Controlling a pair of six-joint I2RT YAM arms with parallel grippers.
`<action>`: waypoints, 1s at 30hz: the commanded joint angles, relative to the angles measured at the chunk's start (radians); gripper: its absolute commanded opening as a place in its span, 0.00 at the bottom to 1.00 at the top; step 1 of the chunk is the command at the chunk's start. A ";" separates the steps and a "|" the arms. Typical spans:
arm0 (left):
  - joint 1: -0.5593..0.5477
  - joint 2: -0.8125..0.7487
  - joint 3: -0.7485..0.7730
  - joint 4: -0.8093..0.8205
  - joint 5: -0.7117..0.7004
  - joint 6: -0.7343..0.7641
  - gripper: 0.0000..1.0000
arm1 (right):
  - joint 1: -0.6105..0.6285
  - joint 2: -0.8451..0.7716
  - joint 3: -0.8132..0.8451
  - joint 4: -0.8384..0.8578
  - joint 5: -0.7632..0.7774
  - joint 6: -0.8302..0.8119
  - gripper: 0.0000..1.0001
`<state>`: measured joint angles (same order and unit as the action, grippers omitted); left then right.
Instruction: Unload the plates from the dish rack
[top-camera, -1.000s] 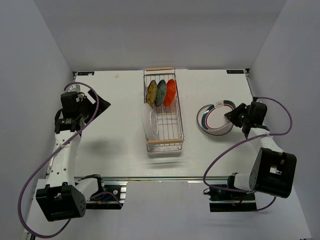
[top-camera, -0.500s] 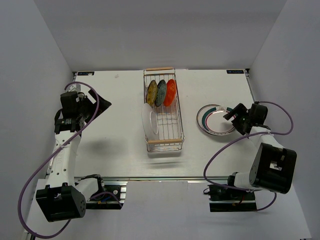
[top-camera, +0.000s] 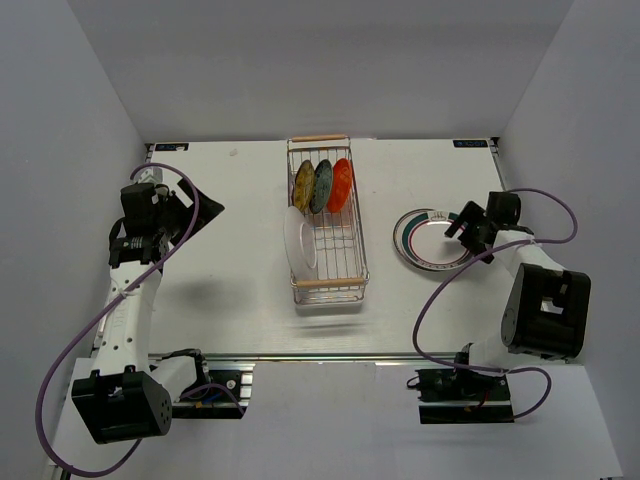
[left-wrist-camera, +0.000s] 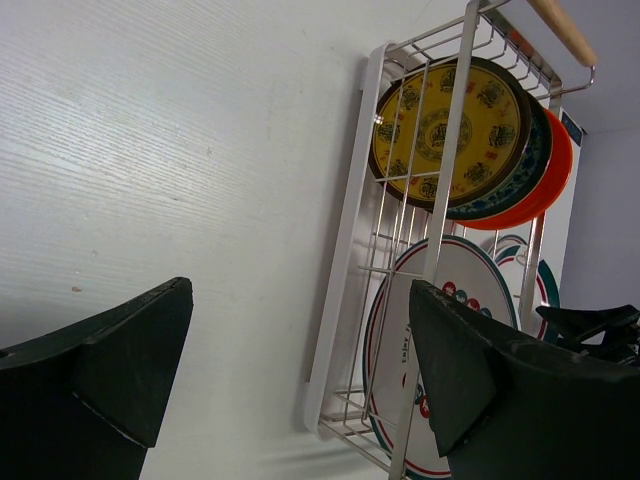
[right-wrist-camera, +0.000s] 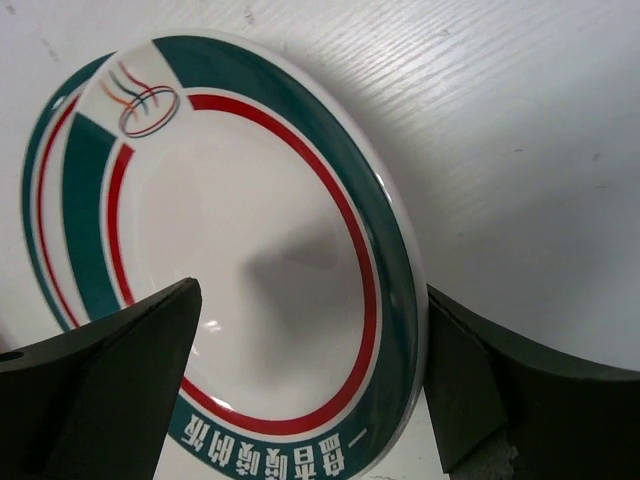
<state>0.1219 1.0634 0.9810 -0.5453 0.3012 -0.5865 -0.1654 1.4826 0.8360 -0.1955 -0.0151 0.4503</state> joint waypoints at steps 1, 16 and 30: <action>-0.004 -0.010 0.010 0.013 0.013 0.008 0.98 | 0.007 0.024 0.064 -0.074 0.122 -0.013 0.89; -0.004 -0.010 0.015 0.008 0.015 0.007 0.98 | 0.012 -0.112 0.158 -0.169 0.060 -0.038 0.89; -0.004 -0.034 0.016 0.005 0.007 0.007 0.98 | 0.581 -0.252 0.533 -0.361 0.061 -0.191 0.89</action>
<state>0.1219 1.0588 0.9810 -0.5457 0.3027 -0.5865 0.3168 1.2324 1.2781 -0.4866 0.0025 0.3099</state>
